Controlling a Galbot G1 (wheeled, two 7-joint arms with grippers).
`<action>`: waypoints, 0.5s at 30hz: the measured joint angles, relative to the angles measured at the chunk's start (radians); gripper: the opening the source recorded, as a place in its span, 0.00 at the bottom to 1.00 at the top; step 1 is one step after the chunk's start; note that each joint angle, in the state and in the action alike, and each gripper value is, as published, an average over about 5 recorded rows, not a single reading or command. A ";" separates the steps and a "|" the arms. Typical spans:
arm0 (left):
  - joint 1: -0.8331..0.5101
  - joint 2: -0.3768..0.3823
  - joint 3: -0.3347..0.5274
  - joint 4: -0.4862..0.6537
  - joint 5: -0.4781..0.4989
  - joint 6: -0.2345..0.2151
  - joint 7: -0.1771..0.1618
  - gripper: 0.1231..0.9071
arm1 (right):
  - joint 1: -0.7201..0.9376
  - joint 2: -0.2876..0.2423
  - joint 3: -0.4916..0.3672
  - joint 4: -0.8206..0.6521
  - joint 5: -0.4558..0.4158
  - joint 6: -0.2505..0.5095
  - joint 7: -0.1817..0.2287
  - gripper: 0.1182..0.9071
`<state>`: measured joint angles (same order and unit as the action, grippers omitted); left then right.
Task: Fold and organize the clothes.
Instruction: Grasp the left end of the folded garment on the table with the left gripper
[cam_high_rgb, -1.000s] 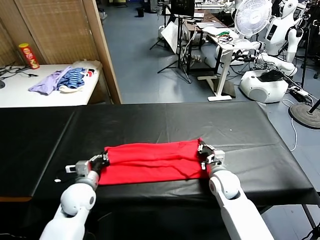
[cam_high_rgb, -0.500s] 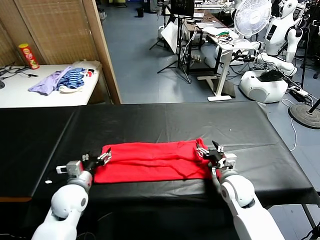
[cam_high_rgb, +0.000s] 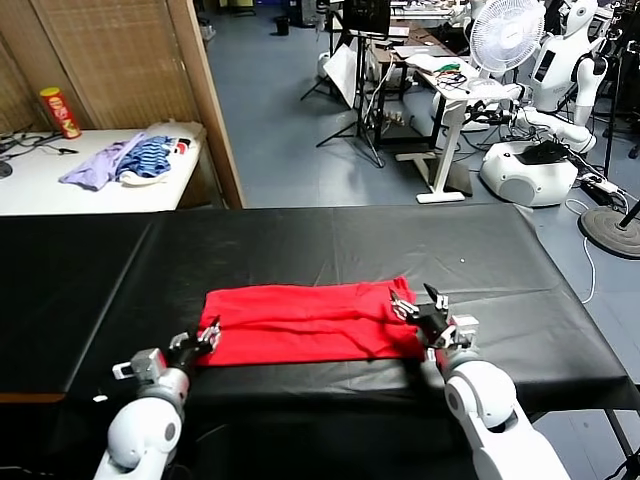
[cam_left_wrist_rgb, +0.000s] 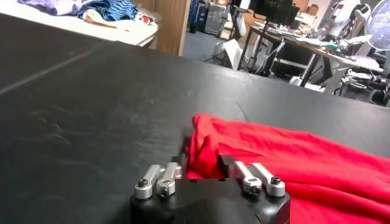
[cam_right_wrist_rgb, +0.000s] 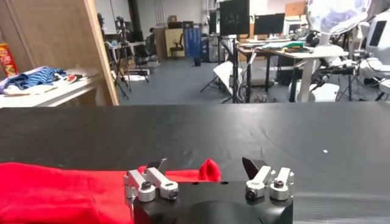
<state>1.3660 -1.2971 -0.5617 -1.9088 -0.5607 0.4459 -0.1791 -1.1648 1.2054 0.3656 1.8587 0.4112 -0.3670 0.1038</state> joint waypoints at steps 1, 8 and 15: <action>0.001 -0.002 0.001 -0.003 0.004 0.001 -0.001 0.15 | 0.000 0.001 0.001 0.001 -0.002 0.002 0.000 0.86; -0.005 0.007 0.003 -0.007 0.132 -0.007 0.013 0.06 | -0.010 0.016 0.019 0.029 -0.006 -0.019 0.013 0.86; -0.007 0.114 -0.055 0.033 0.359 -0.061 0.047 0.05 | -0.031 0.020 0.041 0.080 -0.004 -0.045 0.021 0.86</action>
<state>1.3594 -1.1832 -0.6167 -1.8761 -0.2016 0.3846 -0.1319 -1.1958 1.2250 0.4065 1.9387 0.4068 -0.4115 0.1244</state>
